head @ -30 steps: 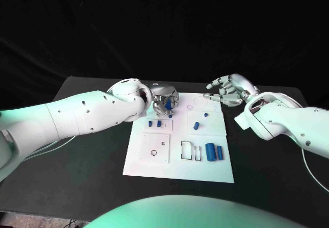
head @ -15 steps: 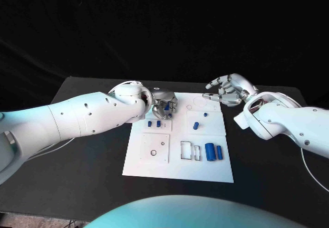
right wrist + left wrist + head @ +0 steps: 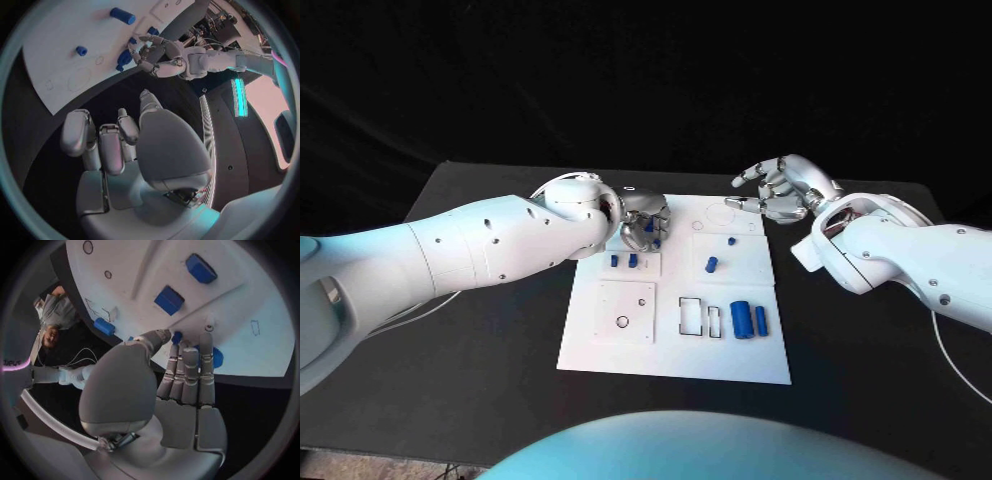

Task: Assemble the parts on the task board

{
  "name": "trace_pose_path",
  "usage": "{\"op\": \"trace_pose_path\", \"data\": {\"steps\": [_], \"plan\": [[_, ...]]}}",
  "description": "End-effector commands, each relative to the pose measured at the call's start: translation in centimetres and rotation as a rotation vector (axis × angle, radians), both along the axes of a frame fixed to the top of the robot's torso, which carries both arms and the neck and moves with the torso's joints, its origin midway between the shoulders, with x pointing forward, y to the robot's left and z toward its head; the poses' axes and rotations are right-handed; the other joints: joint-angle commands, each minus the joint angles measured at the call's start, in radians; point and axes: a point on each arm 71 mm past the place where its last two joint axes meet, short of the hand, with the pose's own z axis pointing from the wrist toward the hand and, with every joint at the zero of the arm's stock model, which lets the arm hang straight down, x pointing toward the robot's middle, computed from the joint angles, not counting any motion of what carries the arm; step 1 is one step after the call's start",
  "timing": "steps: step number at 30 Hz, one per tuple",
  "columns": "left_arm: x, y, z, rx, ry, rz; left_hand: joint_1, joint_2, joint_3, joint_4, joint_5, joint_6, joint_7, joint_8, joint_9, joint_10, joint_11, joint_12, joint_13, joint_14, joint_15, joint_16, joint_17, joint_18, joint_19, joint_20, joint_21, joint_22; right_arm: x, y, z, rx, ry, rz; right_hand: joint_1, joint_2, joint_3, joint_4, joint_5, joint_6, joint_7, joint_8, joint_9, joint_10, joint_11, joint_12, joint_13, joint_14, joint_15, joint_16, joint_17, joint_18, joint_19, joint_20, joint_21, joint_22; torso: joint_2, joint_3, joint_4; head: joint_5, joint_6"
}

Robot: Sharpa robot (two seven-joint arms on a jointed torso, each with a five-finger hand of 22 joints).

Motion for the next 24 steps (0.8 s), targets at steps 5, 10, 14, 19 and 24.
{"op": "trace_pose_path", "data": {"steps": [5, 10, 14, 19, 24], "plan": [[0.02, -0.21, -0.22, 0.017, 0.009, -0.002, 0.005, 0.015, 0.016, -0.003, -0.005, 0.014, 0.001, -0.01, -0.005, 0.015, -0.003, -0.012, -0.007, 0.003, -0.004, 0.011, -0.003, 0.014, -0.003, 0.003, 0.011, 0.006, -0.03, 0.2, 0.01, -0.001, -0.005, 0.011, -0.006, 0.005, -0.002, 0.001, 0.005, -0.008, -0.002, 0.006, -0.001, -0.005, -0.003, -0.003, 0.0, 0.032, -0.005, -0.002, 0.0, 0.02, -0.003, 0.0, -0.005, 0.0, -0.001, 0.001, 0.0007, 0.001, 0.0], [0.06, -0.26, -0.34, 0.022, 0.018, -0.002, 0.014, 0.026, 0.027, -0.014, -0.007, 0.027, -0.001, -0.016, -0.01, 0.031, -0.006, -0.017, -0.014, 0.011, -0.006, 0.028, 0.007, 0.013, -0.006, 0.001, 0.027, 0.017, -0.03, 0.22, 0.01, -0.001, -0.005, 0.011, -0.006, 0.005, -0.002, 0.001, 0.005, -0.008, -0.002, 0.006, -0.001, -0.005, -0.003, -0.003, 0.0, 0.032, -0.005, -0.002, 0.0, 0.02, -0.003, 0.0, -0.005, 0.0, -0.001, 0.0004, 0.0001, 0.003, 0.0], [0.13, -0.29, -0.45, 0.026, 0.025, -0.001, 0.017, 0.03, 0.03, -0.018, -0.009, 0.033, -0.002, -0.017, -0.012, 0.041, -0.008, -0.017, -0.016, 0.017, -0.007, 0.037, 0.015, 0.014, -0.009, 0.0, 0.034, 0.023, -0.02, 0.24, 0.0, -0.001, -0.004, 0.011, -0.006, 0.005, -0.002, 0.001, 0.005, -0.008, -0.002, 0.006, -0.001, -0.005, -0.003, -0.003, 0.0, 0.032, -0.005, -0.002, 0.0, 0.02, -0.003, 0.0, -0.005, 0.0, -0.001, 0.0004, 0.0004, 0.002, 0.0], [0.16, -0.36, -0.55, 0.03, 0.031, -0.002, 0.02, 0.036, 0.032, -0.026, -0.011, 0.044, -0.004, -0.019, -0.014, 0.054, -0.011, -0.015, -0.017, 0.029, -0.01, 0.054, 0.03, 0.014, -0.012, -0.002, 0.047, 0.032, -0.02, 0.27, 0.0, -0.001, -0.004, 0.012, -0.006, 0.005, -0.002, 0.001, 0.005, -0.008, -0.002, 0.006, -0.001, -0.005, -0.003, -0.003, 0.0, 0.032, -0.005, -0.002, 0.0, 0.02, -0.003, 0.0, -0.005, 0.0, -0.001, 0.0002, 0.0006, 0.002, 0.0], [0.19, -0.37, -0.71, 0.042, 0.044, -0.001, 0.036, 0.05, 0.037, -0.046, -0.014, 0.062, -0.007, -0.019, -0.016, 0.071, -0.017, -0.01, -0.017, 0.037, -0.016, 0.072, 0.037, 0.014, -0.017, -0.007, 0.07, 0.048, -0.02, 0.28, 0.0, -0.001, -0.004, 0.012, -0.007, 0.007, -0.001, 0.001, 0.006, -0.007, -0.002, 0.007, -0.001, -0.004, -0.004, -0.002, 0.001, 0.033, -0.005, -0.002, 0.001, 0.02, -0.003, 0.0, -0.005, 0.0, -0.001, 0.0001, -0.0003, 0.003, 0.0]]}}
